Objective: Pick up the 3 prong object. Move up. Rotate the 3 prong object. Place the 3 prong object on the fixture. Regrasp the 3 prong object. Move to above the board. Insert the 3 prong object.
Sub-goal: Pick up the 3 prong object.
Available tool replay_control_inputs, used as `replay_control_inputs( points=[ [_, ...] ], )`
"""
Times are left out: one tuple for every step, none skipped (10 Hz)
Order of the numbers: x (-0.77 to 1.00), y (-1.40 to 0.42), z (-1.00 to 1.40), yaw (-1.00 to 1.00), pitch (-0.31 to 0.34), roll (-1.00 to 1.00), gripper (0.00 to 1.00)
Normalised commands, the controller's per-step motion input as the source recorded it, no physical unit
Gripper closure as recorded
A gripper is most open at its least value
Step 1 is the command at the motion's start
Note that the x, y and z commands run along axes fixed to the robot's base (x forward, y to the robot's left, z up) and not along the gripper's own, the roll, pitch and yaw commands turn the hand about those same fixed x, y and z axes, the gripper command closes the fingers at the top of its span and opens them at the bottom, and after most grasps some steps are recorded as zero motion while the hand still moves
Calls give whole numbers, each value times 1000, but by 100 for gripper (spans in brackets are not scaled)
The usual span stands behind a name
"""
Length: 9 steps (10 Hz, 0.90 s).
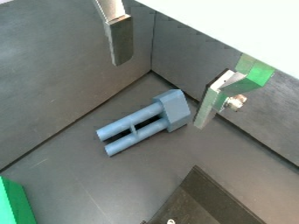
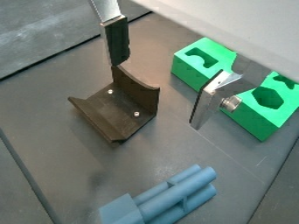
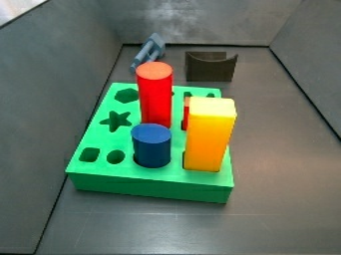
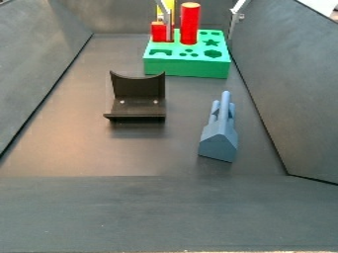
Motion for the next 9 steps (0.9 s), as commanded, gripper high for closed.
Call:
replay_control_inputs(
  points=[
    [-40, 0, -106, 0, -37, -3, 0],
    [-180, 40, -263, -3, -91, -7, 0],
    [-191, 37, -274, -6, -106, -16, 0],
    [-226, 43, -340, -3, -120, -14, 0],
    [-234, 40, -340, 0, -129, -27, 0],
    [-226, 20, -320, 0, -130, -24, 0],
    [-229, 20, -363, 0, -137, -36, 0],
    [-243, 0, -366, -6, -157, -54, 0],
    [-231, 0, -403, -29, -159, -21, 0]
  ],
)
